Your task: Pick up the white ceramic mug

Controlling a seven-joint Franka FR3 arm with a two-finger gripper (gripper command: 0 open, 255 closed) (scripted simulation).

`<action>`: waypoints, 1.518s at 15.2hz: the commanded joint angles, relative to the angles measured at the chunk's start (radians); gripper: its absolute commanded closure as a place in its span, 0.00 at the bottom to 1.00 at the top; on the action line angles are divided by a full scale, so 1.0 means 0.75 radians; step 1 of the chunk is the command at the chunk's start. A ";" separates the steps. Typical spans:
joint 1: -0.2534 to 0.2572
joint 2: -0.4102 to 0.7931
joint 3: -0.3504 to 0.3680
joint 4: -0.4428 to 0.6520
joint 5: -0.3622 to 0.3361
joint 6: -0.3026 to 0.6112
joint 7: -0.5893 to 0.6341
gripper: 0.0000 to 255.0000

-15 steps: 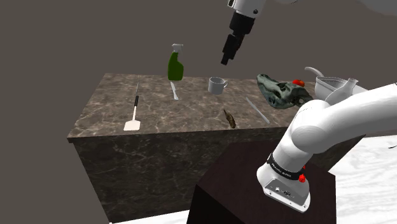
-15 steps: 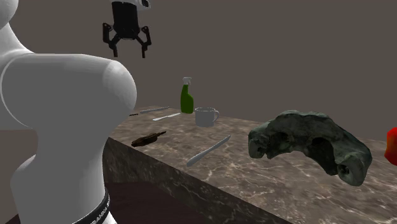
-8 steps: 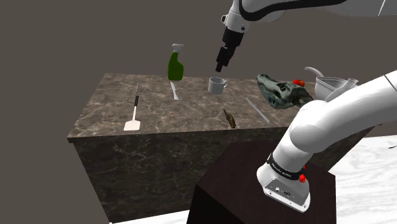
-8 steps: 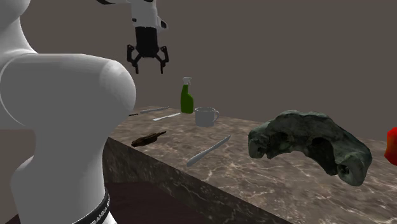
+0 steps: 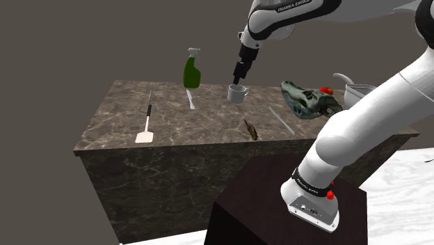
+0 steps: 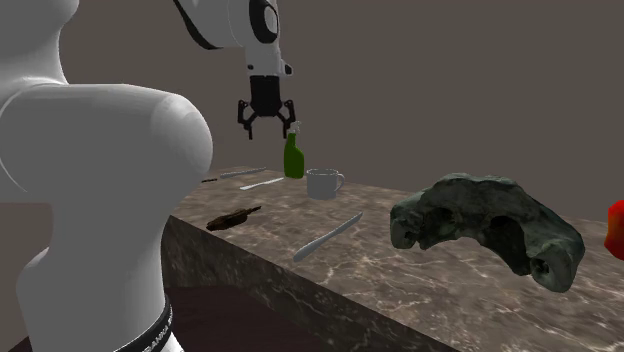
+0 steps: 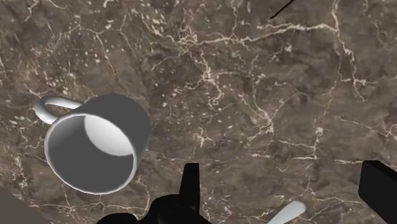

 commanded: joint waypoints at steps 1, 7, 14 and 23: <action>-0.006 0.089 -0.025 0.021 0.003 0.067 -0.028 0.00; -0.035 0.364 -0.105 0.144 0.049 0.211 -0.149 0.00; -0.075 0.622 -0.144 0.273 0.135 0.327 -0.266 0.00; -0.081 0.682 -0.138 0.237 0.165 0.419 -0.289 1.00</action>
